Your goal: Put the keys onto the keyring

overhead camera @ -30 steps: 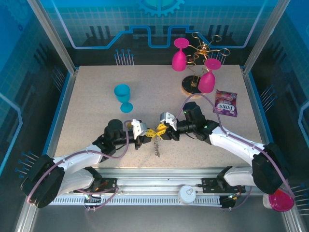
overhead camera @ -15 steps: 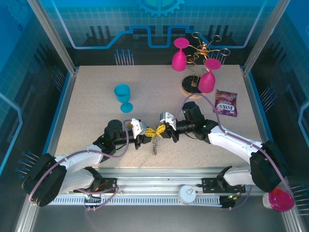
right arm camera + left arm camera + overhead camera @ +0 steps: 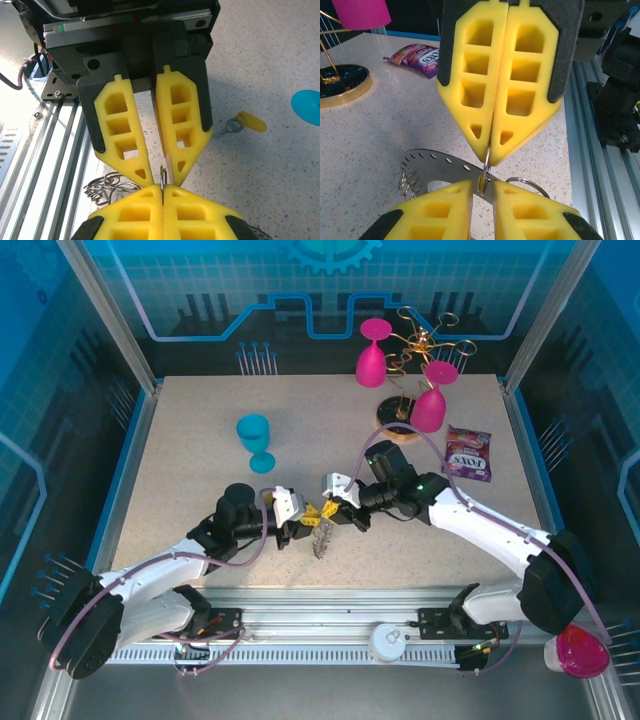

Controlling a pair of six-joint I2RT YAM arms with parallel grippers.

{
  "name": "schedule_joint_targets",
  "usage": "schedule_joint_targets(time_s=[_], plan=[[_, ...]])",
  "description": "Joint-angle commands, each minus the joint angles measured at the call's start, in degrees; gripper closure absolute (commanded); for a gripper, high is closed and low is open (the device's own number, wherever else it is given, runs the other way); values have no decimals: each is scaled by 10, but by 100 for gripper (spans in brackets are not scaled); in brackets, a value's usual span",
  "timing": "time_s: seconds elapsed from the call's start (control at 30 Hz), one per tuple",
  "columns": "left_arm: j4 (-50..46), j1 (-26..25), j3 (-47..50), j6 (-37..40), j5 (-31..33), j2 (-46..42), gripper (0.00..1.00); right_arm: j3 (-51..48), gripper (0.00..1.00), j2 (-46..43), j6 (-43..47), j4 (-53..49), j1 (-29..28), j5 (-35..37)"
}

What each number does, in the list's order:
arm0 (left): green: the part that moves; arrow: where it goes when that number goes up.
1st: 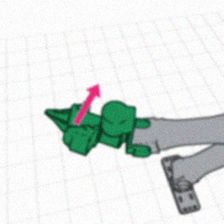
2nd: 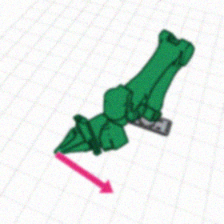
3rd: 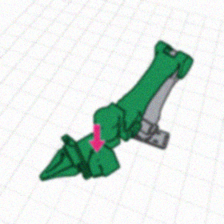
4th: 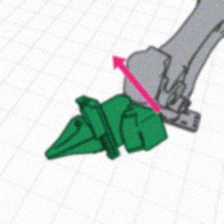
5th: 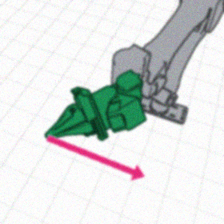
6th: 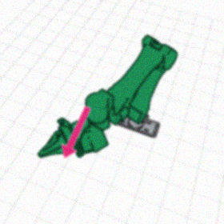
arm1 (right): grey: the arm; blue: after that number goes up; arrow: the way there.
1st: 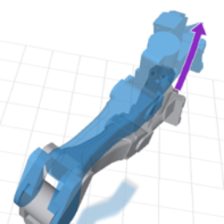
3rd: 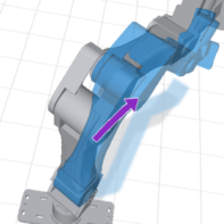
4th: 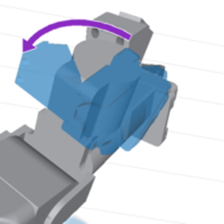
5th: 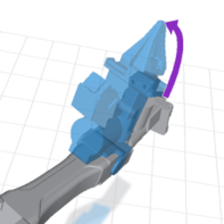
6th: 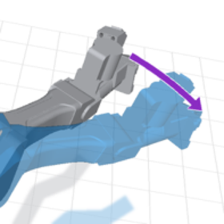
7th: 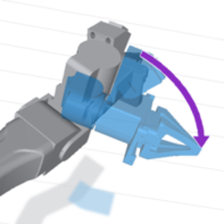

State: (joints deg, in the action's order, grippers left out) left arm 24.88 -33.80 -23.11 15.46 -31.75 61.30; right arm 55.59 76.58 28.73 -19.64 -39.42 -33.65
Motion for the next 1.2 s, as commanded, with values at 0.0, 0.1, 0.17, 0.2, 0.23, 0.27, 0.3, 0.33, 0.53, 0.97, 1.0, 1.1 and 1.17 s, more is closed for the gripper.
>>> schedule_joint_targets(time_s=[0.0, 0.1, 0.17, 0.2, 0.23, 0.27, 0.3, 0.33, 0.53, 0.97, 1.0, 1.1, 1.17], plan=[[-10, -2, -21, 16, -8, 6, 82, 32, 100, 15, 36, -50, -15, 6], [-12, -3, -22, 17, -14, 6, 82, 46, 100, 27, 51, -72, -20, 16], [-16, -3, -23, 19, -16, 4, 83, 54, 100, 32, 59, -84, -23, 21], [-17, -3, -24, 19, -18, 3, 84, 57, 100, 35, 63, -88, -23, 24], [-17, -2, -23, 20, -22, 3, 85, 60, 100, 37, 66, -91, -25, 24], [-18, -2, -23, 20, -24, 3, 87, 62, 100, 39, 67, -93, -25, 24], [-17, -2, -24, 20, -27, 4, 89, 65, 100, 41, 69, -97, -27, 25], [-17, -3, -24, 21, -30, 4, 91, 69, 100, 44, 71, -100, -28, 25], [3, -2, -15, 37, -33, -7, 100, 49, 88, 28, 48, -64, -22, 27], [55, -69, 37, 287, 128, -37, 100, -175, 69, -112, 12, 201, 12, 138], [59, -76, 40, 302, 140, -37, 100, -180, 70, -113, 14, 206, 12, 139], [72, -89, 48, 336, 163, -37, 100, -187, 71, -117, 23, 210, 9, 147], [80, -96, 51, 357, 176, -37, 100, -190, 72, -118, 28, 208, 7, 154]])
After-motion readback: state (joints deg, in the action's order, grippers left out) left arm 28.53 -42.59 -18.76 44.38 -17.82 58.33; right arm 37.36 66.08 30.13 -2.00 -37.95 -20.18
